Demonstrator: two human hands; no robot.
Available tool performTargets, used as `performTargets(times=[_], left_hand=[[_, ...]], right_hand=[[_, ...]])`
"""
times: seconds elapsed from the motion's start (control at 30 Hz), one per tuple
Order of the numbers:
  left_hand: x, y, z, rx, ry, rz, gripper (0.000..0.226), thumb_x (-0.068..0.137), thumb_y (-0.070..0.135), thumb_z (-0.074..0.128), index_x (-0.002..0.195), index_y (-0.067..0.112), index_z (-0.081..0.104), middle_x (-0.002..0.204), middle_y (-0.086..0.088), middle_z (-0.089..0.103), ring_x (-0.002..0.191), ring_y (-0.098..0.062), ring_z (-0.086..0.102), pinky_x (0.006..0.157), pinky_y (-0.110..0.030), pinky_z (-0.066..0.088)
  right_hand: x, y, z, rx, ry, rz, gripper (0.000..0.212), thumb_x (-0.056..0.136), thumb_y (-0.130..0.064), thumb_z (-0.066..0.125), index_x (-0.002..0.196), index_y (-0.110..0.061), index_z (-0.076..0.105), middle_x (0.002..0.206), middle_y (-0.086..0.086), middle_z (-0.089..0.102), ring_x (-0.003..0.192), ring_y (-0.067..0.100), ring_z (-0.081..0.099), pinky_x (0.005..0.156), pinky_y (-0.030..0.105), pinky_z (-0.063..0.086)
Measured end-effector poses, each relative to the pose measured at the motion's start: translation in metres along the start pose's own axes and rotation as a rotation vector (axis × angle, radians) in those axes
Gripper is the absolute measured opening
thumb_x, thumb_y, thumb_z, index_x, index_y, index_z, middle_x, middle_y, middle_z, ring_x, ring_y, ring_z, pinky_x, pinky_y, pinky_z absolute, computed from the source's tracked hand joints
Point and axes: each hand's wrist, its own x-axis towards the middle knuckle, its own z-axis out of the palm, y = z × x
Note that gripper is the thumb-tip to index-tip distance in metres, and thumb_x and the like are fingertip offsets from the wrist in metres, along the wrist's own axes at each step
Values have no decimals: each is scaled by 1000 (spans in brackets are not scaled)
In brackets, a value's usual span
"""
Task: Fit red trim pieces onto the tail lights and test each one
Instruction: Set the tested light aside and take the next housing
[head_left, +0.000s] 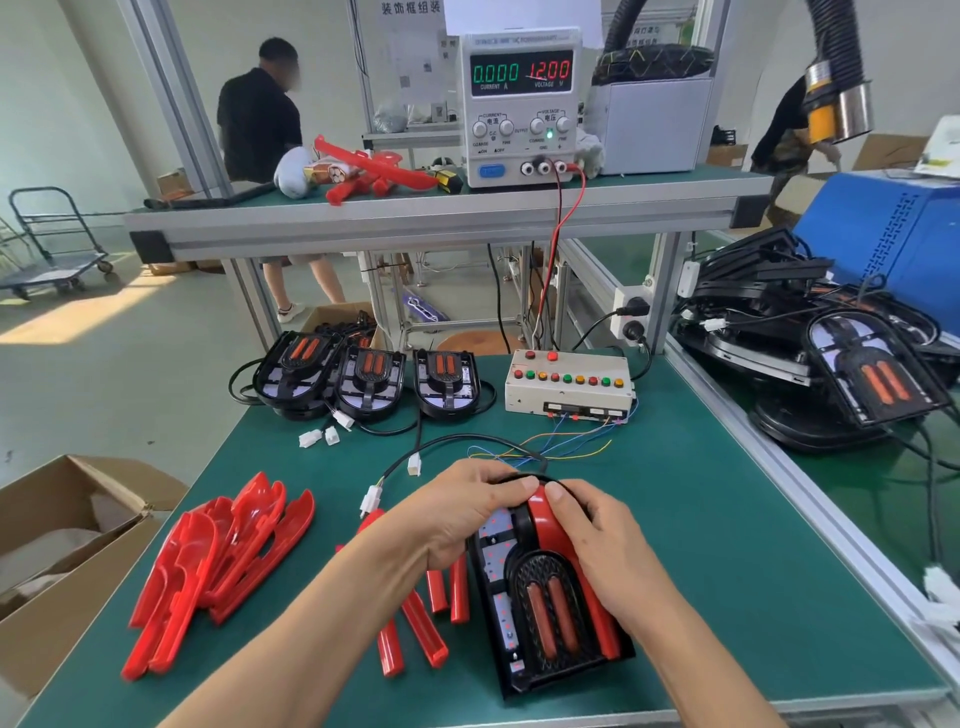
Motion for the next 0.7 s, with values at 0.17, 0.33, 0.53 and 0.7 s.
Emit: performTargets(times=[0.17, 0.33, 0.53, 0.7], left_hand=[[0, 0, 5, 76, 35, 54, 23, 100, 16, 62, 110, -3, 69, 101, -15, 72, 96, -26, 66, 101, -43, 49], [-2, 5, -2, -24, -86, -48, 33, 101, 20, 60, 120, -7, 61, 104, -17, 68, 89, -24, 67, 87, -36, 55], [-2, -2, -5, 74, -72, 31, 36, 90, 13, 74, 118, -7, 64, 120, -30, 66, 103, -29, 64, 112, -53, 43], [2, -4, -3, 120, -52, 73, 27, 91, 7, 72, 114, -5, 65, 108, -17, 69, 101, -26, 63, 112, -51, 43]], right_hand=[[0, 1, 3, -66, 48, -13, 26, 104, -42, 51, 103, -27, 72, 96, -11, 75, 93, 4, 67, 87, 29, 51], [-4, 0, 1, 1, -2, -4, 38, 101, -55, 44, 103, -30, 73, 97, -15, 75, 92, 1, 67, 86, 24, 50], [-24, 18, -26, 137, -130, 65, 50, 90, -53, 60, 133, -29, 65, 127, -15, 71, 122, 4, 63, 108, 28, 47], [-55, 39, -32, 109, -195, 96, 17, 94, -33, 69, 109, -34, 76, 107, -6, 78, 104, 14, 73, 92, 26, 56]])
